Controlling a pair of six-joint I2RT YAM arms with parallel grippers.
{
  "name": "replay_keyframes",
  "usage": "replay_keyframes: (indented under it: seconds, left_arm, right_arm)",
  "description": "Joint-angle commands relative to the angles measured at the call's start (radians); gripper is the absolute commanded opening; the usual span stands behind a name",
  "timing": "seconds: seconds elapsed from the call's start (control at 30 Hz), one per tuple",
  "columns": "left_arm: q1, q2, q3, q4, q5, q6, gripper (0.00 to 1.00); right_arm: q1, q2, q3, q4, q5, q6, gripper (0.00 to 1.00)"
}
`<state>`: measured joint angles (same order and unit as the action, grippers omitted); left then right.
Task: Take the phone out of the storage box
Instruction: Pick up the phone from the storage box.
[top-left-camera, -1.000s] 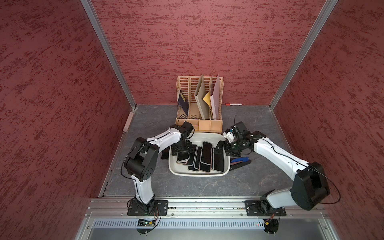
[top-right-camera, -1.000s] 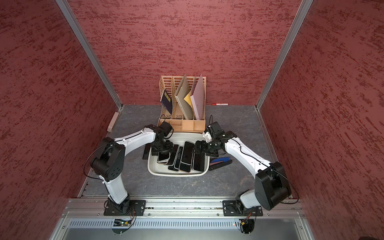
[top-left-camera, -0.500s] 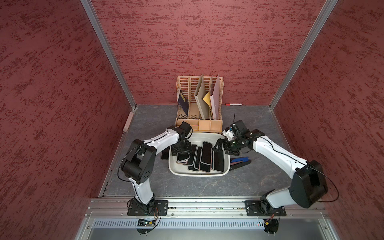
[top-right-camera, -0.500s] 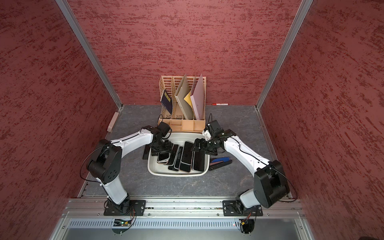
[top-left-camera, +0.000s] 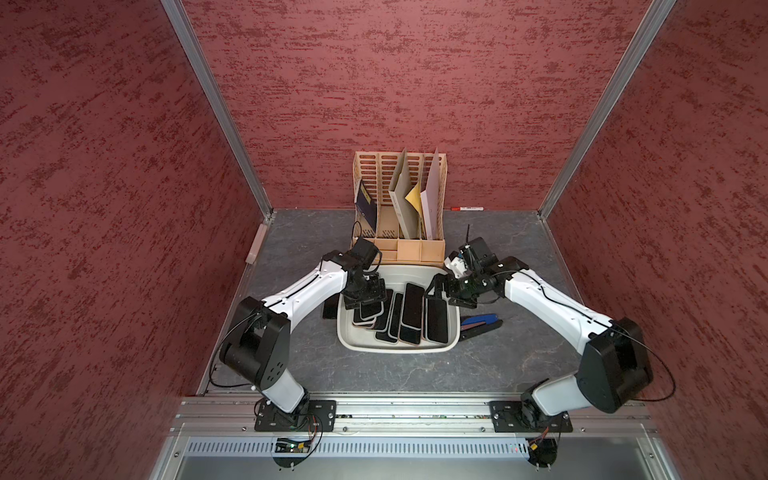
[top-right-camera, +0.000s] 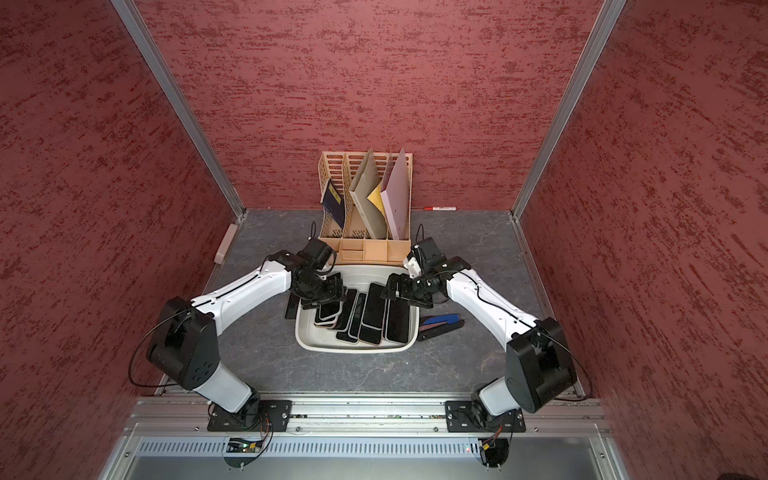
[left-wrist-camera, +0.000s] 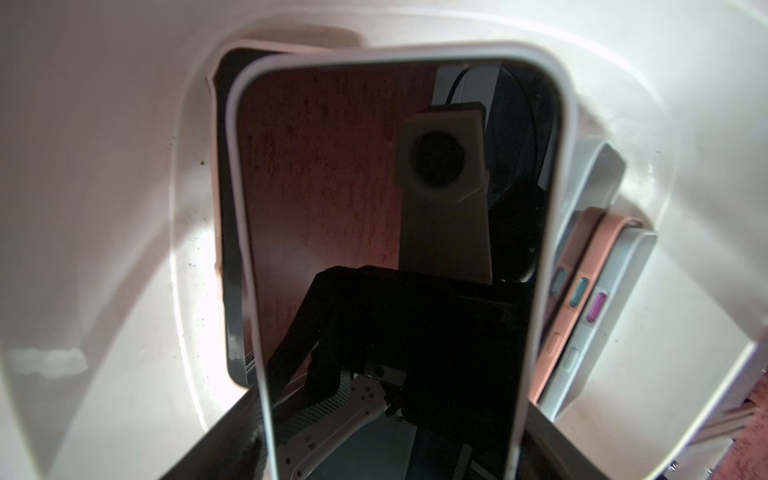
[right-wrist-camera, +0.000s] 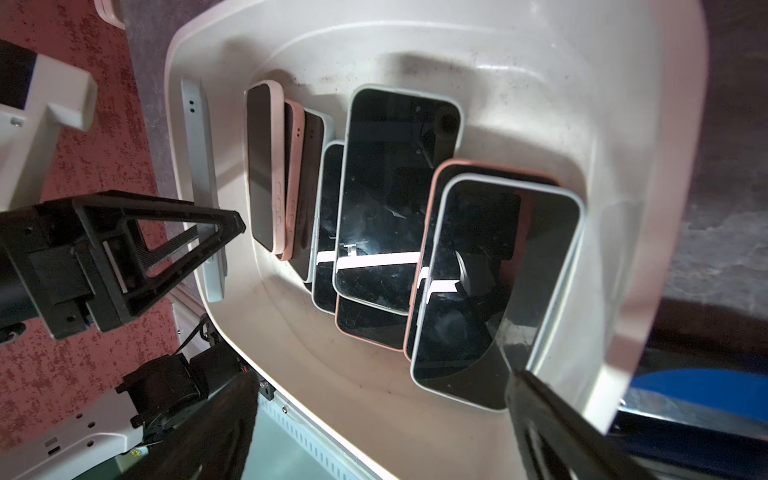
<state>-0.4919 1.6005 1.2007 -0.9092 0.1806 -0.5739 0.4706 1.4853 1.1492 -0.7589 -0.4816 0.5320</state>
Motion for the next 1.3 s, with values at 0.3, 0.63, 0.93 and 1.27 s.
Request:
replay_keyframes:
  seconds: [0.3,0.63,0.93,1.27]
  left_arm:
    - [-0.034,-0.135,0.031,0.053,0.134,0.086,0.60]
    - [-0.126,-0.226,-0.003,0.201,0.233,0.179,0.60]
    - [-0.160,-0.220,0.025,0.214,0.228,0.180,0.61]
    - [-0.183,-0.218,0.038,0.208,0.198,0.175,0.61]
  right_arm:
    - [0.007,0.002,0.078,0.135,-0.106,0.118,0.98]
    - [0.005,0.013,0.188,0.143,-0.146,0.198,0.94]
    - [0.023,0.025,0.217,0.135,-0.142,0.206,0.84]
    - [0.089,0.079,0.267,0.107,-0.118,0.186,0.70]
